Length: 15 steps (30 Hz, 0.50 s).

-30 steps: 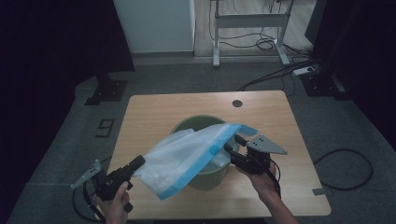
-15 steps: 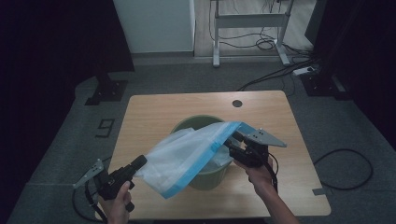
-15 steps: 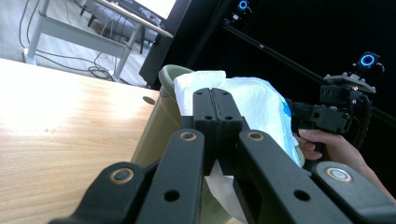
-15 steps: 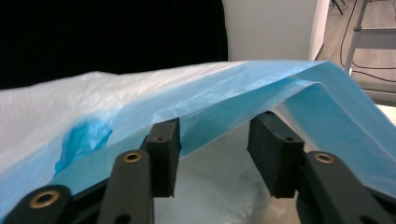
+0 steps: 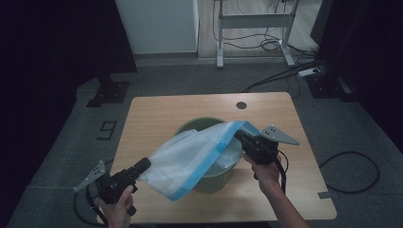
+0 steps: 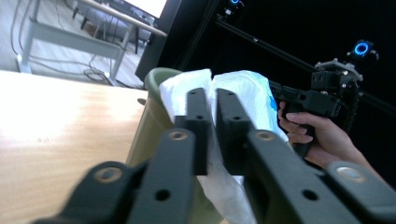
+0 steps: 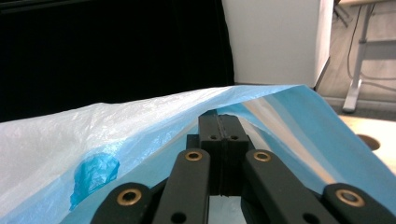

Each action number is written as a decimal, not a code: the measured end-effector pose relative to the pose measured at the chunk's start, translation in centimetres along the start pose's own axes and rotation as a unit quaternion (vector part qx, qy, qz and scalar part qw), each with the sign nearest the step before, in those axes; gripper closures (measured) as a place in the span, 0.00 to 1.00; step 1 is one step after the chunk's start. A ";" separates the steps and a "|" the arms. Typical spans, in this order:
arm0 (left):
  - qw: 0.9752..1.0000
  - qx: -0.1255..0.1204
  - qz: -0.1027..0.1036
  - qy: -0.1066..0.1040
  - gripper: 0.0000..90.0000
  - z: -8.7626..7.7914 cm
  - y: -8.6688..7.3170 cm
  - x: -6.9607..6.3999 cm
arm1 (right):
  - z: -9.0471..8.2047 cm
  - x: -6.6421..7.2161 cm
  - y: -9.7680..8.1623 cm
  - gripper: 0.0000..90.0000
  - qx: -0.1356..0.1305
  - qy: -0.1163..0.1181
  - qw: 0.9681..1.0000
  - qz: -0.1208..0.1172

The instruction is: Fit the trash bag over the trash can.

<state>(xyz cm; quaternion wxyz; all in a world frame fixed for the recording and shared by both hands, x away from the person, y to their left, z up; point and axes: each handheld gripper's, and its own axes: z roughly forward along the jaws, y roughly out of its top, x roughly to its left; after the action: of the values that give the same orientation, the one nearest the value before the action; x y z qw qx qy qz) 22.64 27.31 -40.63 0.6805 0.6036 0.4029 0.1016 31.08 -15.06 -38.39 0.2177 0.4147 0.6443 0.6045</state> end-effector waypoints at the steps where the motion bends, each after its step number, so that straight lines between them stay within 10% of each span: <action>1: 1.000 -0.003 0.008 0.005 0.85 0.0 0.3 -0.3 | -0.1 0.0 0.1 0.99 -0.002 -0.002 1.000 -0.004; 15: 0.992 0.075 0.106 0.007 0.58 4.3 4.0 -3.8 | -1.4 1.0 1.7 0.99 -0.020 0.005 0.999 -0.040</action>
<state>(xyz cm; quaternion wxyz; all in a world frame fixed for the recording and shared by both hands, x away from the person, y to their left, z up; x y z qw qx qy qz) 24.47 22.78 -35.62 0.6160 0.6911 0.3483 0.1472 29.91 -15.18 -36.27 0.2467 0.3807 0.6492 0.6106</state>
